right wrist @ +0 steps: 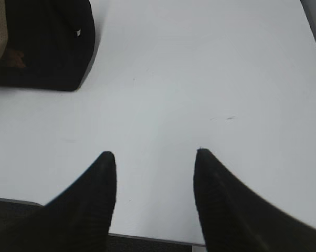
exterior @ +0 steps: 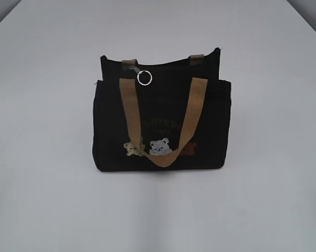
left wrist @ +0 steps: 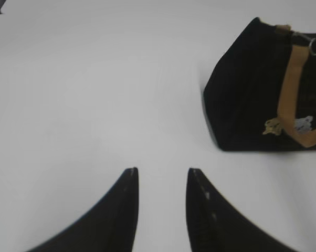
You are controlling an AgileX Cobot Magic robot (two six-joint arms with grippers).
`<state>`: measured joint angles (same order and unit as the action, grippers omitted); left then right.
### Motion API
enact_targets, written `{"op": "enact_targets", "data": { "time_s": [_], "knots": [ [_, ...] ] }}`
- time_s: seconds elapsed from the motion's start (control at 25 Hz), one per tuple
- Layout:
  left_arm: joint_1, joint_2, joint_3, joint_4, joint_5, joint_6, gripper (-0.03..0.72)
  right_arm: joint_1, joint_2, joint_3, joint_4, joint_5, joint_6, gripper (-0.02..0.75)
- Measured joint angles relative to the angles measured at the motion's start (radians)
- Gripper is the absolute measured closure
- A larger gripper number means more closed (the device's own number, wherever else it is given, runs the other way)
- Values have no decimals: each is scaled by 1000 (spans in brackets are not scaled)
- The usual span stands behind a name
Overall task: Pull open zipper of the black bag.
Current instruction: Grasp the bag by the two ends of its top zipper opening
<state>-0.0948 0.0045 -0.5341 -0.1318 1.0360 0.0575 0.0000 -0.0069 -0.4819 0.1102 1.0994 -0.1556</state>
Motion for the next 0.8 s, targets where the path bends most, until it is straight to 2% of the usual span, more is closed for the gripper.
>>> {"op": "enact_targets", "data": {
  "time_s": [0.08, 0.16, 0.24, 0.32, 0.44, 0.48, 0.56, 0.68, 0.8],
  "knots": [
    [0, 63, -6, -102, -124, 112, 449, 0, 0, 0, 0, 0, 0, 358],
    [0, 169, -1, -256, -288, 329, 436, 0, 0, 0, 0, 0, 0, 358],
    [0, 329, 13, -442, -434, 621, 409, 0, 0, 0, 0, 0, 0, 358],
    [0, 500, 17, -681, -503, 916, 362, 0, 0, 0, 0, 0, 0, 358],
    [0, 785, 18, -1065, -525, 1464, 298, 0, 0, 0, 0, 0, 0, 358],
    [0, 904, 17, -1185, -515, 1611, 284, 0, 0, 0, 0, 0, 0, 358],
    [0, 1083, 8, -1348, -472, 1899, 272, 0, 0, 0, 0, 0, 0, 358],
    [0, 1302, -39, -1498, -350, 2102, 267, 0, 0, 0, 0, 0, 0, 358],
    [0, 1467, -109, -1537, -283, 2154, 262, 0, 0, 0, 0, 0, 0, 358]
  ]
}}
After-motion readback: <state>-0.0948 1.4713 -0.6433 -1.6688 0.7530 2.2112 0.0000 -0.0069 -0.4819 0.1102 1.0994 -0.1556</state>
